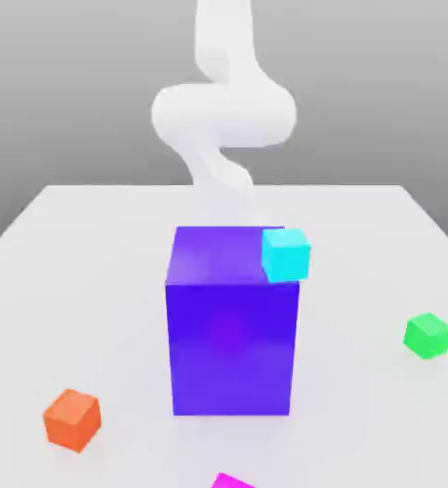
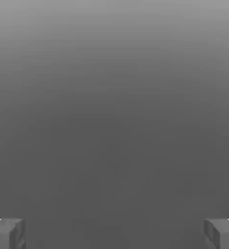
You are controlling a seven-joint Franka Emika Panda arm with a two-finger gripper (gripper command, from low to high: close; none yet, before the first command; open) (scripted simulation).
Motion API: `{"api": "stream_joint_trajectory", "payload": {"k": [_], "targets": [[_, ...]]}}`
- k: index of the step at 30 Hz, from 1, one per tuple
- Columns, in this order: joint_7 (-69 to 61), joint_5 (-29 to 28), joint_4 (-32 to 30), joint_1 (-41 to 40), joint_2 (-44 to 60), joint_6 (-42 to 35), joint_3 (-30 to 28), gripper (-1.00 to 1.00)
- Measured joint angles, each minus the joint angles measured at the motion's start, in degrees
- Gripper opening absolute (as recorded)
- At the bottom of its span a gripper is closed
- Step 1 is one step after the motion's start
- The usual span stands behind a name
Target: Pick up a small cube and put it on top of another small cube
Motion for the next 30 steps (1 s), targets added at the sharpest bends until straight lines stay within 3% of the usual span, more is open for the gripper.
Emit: {"api": "stream_joint_trajectory", "payload": {"k": [10, 19, 25, 30], "targets": [[-25.0, 10.0, 1.0, 11.1, 21.2, 4.1, -10.5, 0.00], [-46.6, 18.1, 1.9, 14.4, 39.8, 7.8, -12.8, 0.00], [-57.5, 18.5, 2.2, 13.9, 50.9, 11.5, -12.0, 0.00], [-63.7, 14.5, 2.1, 13.7, 58.8, 15.4, -11.9, 0.00]]}}
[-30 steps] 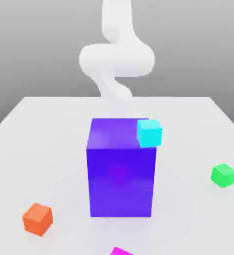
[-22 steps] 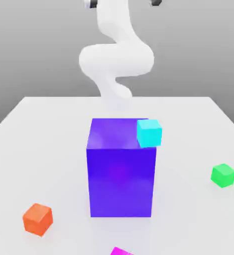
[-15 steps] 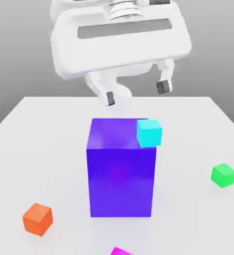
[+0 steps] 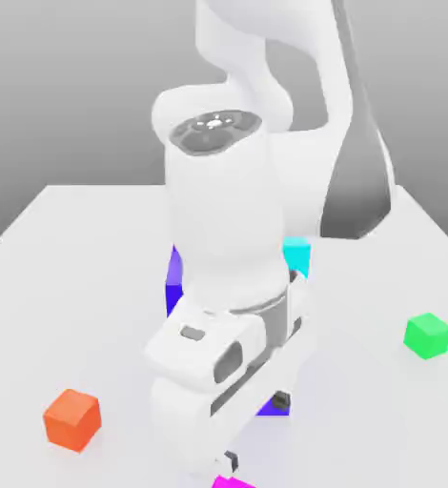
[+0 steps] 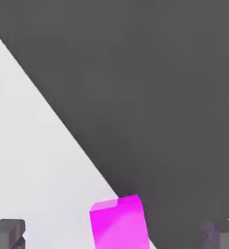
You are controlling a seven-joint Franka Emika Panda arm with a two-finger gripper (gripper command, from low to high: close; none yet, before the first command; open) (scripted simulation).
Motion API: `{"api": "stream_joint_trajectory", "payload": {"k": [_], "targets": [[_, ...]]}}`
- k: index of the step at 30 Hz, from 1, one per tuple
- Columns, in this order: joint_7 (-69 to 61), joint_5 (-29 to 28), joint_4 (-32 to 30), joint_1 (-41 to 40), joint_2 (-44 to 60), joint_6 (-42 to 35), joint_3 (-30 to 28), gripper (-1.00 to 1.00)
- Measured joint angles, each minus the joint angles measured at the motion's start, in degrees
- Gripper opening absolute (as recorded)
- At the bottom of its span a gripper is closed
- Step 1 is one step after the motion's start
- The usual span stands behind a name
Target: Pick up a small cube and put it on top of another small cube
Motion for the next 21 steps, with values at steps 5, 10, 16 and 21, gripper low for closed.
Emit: {"api": "stream_joint_trajectory", "payload": {"k": [5, 10, 16, 21], "targets": [[-4.0, -1.8, 1.0, -1.0, 8.7, 6.0, 1.1, 0.00], [-5.3, -0.4, 1.9, -2.4, 12.5, 8.8, 2.8, -1.00], [-4.1, -2.1, 1.1, -1.5, 9.2, 6.2, 1.5, -1.00], [-4.2, -6.5, -4.2, 4.4, 0.9, 2.1, 3.9, -1.00]]}}
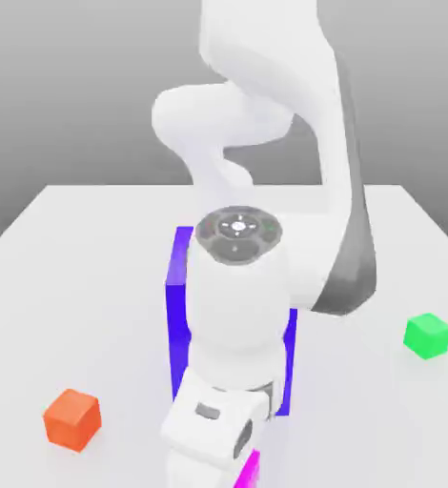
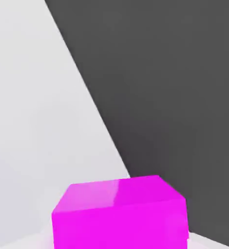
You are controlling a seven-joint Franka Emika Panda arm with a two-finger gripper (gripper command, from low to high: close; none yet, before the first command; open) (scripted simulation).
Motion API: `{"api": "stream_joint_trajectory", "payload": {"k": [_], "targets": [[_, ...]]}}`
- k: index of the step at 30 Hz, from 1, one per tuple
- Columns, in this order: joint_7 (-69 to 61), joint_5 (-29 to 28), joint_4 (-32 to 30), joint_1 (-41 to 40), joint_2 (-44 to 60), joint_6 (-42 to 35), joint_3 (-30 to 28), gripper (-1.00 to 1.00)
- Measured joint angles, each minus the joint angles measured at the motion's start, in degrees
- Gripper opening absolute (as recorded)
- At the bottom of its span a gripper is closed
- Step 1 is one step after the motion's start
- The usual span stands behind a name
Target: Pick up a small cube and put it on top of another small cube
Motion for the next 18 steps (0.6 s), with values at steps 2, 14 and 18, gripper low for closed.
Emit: {"api": "stream_joint_trajectory", "payload": {"k": [2, 14, 18], "targets": [[-1.2, -1.6, -3.0, 3.3, -2.7, -0.1, 2.9, -1.00], [-9.9, -10.0, -20.3, 33.6, -17.2, 5.3, 18.1, -1.00], [-8.9, -11.9, -20.3, 30.3, -10.2, 12.4, 15.2, 1.00]]}}
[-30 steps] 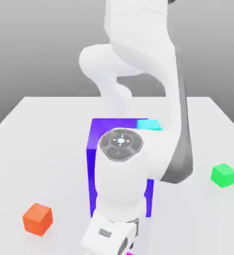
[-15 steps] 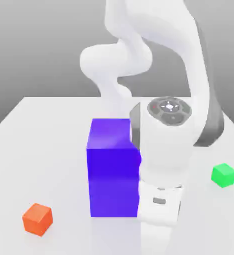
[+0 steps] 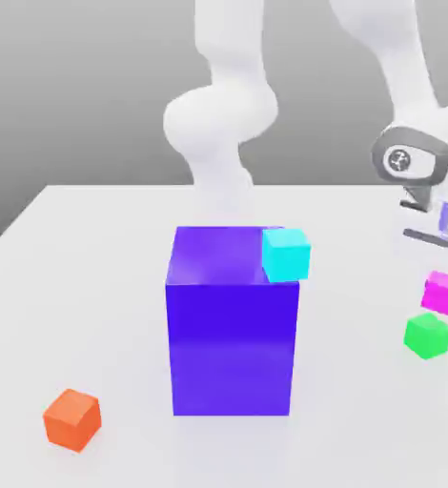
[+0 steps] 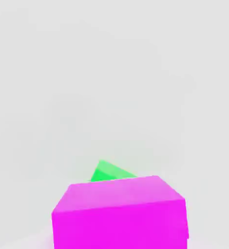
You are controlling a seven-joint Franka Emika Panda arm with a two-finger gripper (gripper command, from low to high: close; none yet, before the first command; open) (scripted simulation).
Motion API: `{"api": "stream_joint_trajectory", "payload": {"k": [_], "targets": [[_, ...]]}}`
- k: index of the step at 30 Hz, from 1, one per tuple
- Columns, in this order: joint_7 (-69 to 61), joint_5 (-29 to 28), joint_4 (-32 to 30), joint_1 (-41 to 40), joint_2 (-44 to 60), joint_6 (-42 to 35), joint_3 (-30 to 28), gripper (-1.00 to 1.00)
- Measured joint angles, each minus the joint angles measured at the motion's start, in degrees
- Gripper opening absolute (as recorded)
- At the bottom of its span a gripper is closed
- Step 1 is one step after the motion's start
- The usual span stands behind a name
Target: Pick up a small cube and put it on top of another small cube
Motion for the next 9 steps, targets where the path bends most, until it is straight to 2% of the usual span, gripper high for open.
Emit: {"api": "stream_joint_trajectory", "payload": {"k": [6, 9], "targets": [[0.2, -0.2, 0.0, 0.0, 0.8, 0.8, -0.2, 1.00], [-0.6, 0.8, -0.2, -0.1, -2.9, -2.6, 0.1, 1.00]]}}
